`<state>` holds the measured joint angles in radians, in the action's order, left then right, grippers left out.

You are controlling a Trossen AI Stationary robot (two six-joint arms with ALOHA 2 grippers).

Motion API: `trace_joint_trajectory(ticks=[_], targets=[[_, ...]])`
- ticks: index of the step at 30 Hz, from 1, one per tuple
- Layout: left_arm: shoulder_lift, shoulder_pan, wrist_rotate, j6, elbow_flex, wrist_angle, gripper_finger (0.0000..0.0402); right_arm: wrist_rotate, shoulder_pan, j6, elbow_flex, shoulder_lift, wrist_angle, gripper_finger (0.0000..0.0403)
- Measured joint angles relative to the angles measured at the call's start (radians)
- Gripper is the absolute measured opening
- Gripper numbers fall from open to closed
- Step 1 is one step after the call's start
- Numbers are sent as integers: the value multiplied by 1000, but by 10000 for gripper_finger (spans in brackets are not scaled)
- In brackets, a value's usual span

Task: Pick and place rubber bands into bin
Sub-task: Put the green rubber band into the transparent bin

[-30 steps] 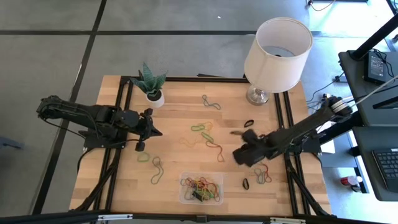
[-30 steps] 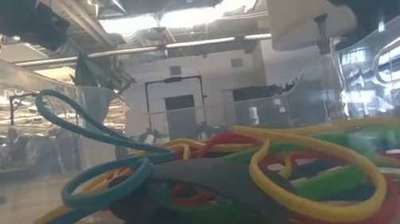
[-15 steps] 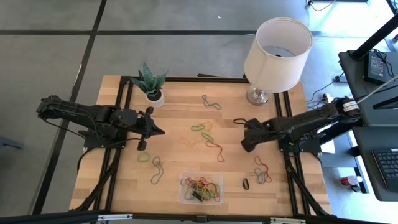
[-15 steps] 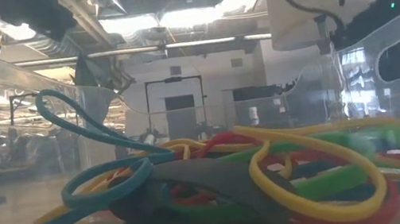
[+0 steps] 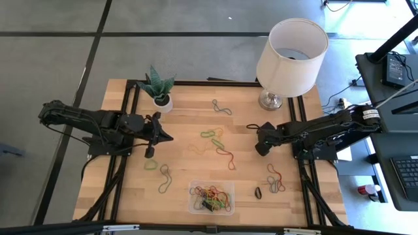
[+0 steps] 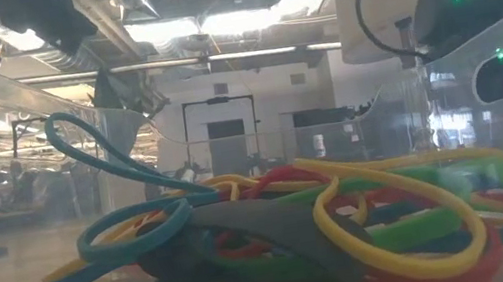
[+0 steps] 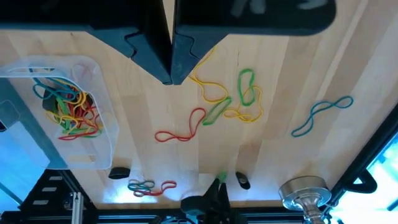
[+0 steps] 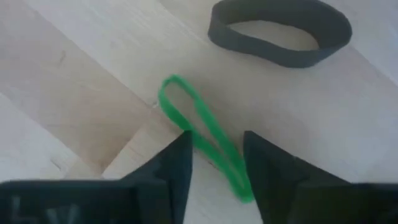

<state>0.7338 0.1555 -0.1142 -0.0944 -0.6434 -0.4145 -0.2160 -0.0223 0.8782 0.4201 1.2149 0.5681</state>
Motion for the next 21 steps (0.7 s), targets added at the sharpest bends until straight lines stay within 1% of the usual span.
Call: trace_joint_trajectory(ticks=[2, 7, 8, 13, 16, 21], targets=[[0, 0, 0, 0, 0, 0, 2, -2, -1, 0, -11, 0, -6, 115], [0, 0, 0, 1, 0, 0, 4, 0, -21, 0, -9, 2, -13, 24], [0, 0, 0, 1, 0, 0, 5, 0, -25, -3, -6, 3, -12, 13], [0, 0, 0, 2, 0, 0, 2, 6, -46, -7, 30, 7, 27, 8], [0, 0, 0, 2, 0, -1, 2, 25, -75, 26, 66, 2, 96, 4], [0, 0, 0, 3, 0, -2, 5, 4, -148, 105, 155, -22, 209, 2]])
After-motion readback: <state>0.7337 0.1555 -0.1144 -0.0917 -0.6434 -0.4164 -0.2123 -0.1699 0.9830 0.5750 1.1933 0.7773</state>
